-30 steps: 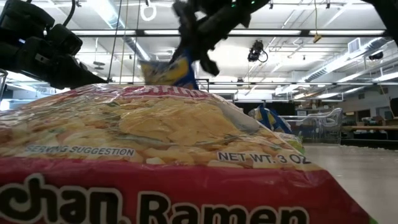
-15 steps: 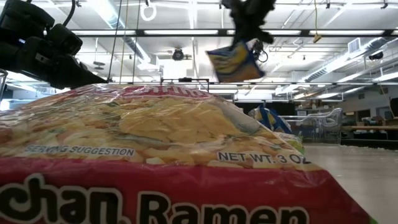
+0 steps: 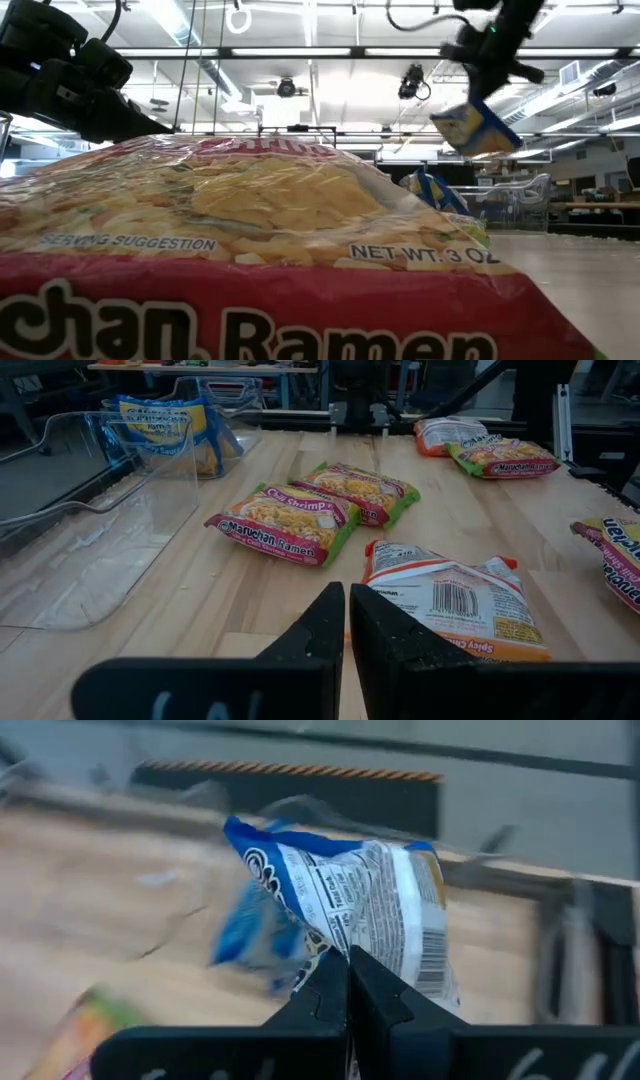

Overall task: Sort Maruchan noodles
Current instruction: Put the blue noodle pack into the top right transparent bin, then adjust the blue noodle packs in the top right transparent bin

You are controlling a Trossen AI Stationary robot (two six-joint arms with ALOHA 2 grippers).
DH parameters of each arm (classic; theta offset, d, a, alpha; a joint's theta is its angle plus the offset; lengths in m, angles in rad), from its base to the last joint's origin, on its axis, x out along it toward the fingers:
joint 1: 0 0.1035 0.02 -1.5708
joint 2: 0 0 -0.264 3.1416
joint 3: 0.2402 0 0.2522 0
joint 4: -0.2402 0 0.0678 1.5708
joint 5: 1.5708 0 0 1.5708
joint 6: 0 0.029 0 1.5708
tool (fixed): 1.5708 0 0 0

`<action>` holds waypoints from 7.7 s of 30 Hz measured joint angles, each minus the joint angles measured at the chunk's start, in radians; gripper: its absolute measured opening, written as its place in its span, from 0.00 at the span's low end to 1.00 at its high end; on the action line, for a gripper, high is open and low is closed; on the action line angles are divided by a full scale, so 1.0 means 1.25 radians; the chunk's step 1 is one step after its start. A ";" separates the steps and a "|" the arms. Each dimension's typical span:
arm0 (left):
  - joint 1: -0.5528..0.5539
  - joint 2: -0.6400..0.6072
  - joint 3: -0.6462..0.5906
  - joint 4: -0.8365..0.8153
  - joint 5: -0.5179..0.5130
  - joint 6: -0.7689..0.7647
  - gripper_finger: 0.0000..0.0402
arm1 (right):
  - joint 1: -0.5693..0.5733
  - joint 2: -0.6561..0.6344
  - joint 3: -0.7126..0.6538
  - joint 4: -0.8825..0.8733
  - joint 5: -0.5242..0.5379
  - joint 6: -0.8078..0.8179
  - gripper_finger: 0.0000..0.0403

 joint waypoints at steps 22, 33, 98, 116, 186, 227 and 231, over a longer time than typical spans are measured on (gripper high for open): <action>0.000 0.000 0.000 0.000 0.000 0.000 0.07 | -0.184 0.145 -0.319 0.576 -0.212 0.089 0.01; 0.000 0.000 0.000 0.000 0.000 0.000 0.07 | -0.177 0.154 -0.320 0.572 -0.218 0.134 0.04; 0.000 0.000 0.000 0.000 0.000 0.000 0.07 | -0.153 0.417 0.049 0.025 -0.070 -0.067 0.42; 0.000 0.000 0.000 0.000 0.000 0.000 0.07 | -0.200 0.358 0.048 0.002 -0.105 -0.114 0.42; 0.000 0.000 0.000 0.000 0.000 0.000 0.07 | -0.281 0.336 -0.114 0.373 -0.541 -0.054 0.02; 0.000 0.000 0.000 0.000 0.000 0.000 0.07 | -0.220 0.348 -0.021 0.070 -0.175 -0.197 0.43; 0.000 0.000 0.000 0.000 0.000 0.000 0.07 | -0.232 0.348 -0.021 0.067 -0.176 -0.189 0.43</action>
